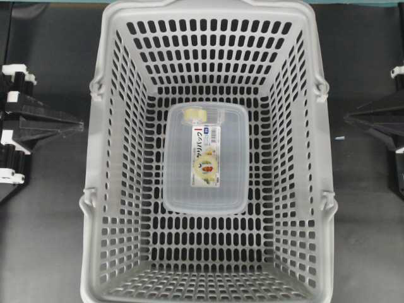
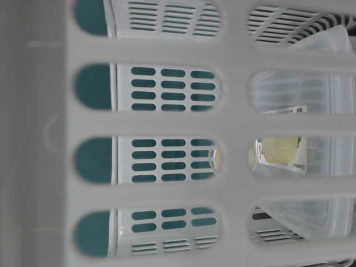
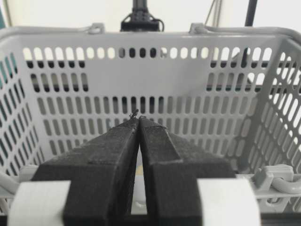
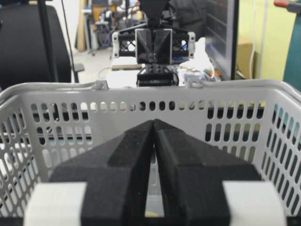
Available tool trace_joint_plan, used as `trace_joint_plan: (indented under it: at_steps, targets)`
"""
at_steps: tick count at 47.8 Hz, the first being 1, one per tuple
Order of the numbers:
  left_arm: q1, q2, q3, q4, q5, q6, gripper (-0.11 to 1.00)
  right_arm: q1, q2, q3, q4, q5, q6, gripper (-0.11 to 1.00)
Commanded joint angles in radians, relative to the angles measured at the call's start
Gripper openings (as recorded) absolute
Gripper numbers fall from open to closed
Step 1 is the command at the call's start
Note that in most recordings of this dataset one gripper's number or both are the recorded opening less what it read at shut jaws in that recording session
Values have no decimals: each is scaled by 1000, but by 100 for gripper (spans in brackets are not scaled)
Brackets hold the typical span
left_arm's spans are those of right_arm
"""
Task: Pick up the cellophane tape from the shopping basket with the left arm.
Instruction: 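Move the left gripper over the basket toward the tape roll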
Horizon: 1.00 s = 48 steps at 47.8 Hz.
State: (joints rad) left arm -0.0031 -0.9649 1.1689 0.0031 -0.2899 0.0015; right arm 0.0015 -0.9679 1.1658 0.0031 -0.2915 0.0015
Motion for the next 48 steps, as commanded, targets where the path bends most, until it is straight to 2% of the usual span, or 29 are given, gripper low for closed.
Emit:
trace_joint_plan:
  at_steps: [1, 5, 28, 34, 36, 39, 46, 48]
  targets:
    - [-9, 23, -64, 41, 41, -20, 6, 2, 8, -6, 3, -5, 5, 1]
    - [-12, 51, -112, 41, 114, -29, 0, 2, 2, -8, 5, 28, 6, 1]
    - [-26, 364, -511, 40, 595, -17, 0, -2, -18, -44, 5, 304, 6, 1]
    - [-28, 457, -597, 41, 670, -12, 0, -2, -23, -44, 5, 334, 3, 4]
    - [-28, 482, -617, 41, 683, -9, 0, -3, -25, -46, 5, 336, 2, 9]
    - [-28, 515, -646, 41, 701, -8, 0, -2, -26, -46, 5, 336, 2, 22]
    - [-26, 600, -723, 41, 782, -3, 0, -3, -29, -52, 5, 336, 6, 65]
    - [-23, 620, -742, 41, 807, -2, 0, -3, -29, -55, 5, 334, 9, 75]
